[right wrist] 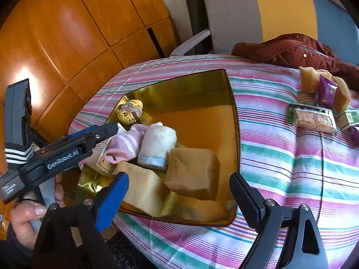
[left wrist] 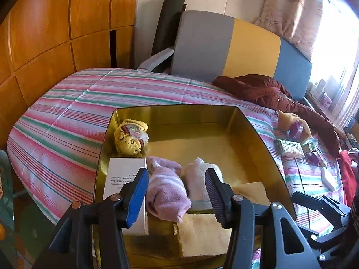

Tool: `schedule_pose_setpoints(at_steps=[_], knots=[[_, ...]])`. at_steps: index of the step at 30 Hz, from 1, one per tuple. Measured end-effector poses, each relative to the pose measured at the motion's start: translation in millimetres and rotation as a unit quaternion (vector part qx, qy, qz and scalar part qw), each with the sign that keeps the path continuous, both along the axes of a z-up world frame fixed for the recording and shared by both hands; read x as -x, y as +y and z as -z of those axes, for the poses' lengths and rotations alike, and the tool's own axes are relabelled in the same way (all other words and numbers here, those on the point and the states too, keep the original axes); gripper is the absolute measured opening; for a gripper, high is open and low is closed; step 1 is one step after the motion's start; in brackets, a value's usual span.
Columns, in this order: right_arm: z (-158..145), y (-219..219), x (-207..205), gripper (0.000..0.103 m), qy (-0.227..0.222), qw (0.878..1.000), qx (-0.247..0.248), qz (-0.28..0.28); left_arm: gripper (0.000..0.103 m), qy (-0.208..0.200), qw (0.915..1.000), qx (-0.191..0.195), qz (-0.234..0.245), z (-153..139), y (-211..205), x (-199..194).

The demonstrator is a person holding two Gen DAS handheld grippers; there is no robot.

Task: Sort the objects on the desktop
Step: 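Carry the pink sock and sponge into the gold box and release them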

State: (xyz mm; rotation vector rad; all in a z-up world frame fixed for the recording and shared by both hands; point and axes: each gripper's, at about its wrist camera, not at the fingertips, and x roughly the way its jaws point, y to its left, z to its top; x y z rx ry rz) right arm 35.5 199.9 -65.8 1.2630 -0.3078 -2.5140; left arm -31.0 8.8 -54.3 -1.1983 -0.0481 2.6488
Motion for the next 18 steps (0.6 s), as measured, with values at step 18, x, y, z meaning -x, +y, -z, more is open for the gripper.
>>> schedule_pose_setpoints(at_steps=[18], knots=[[-6,52,-23,0.093,0.011,0.998,-0.006,0.065,0.053,0.030,0.9974,0.013,0.065,-22,38,-20]])
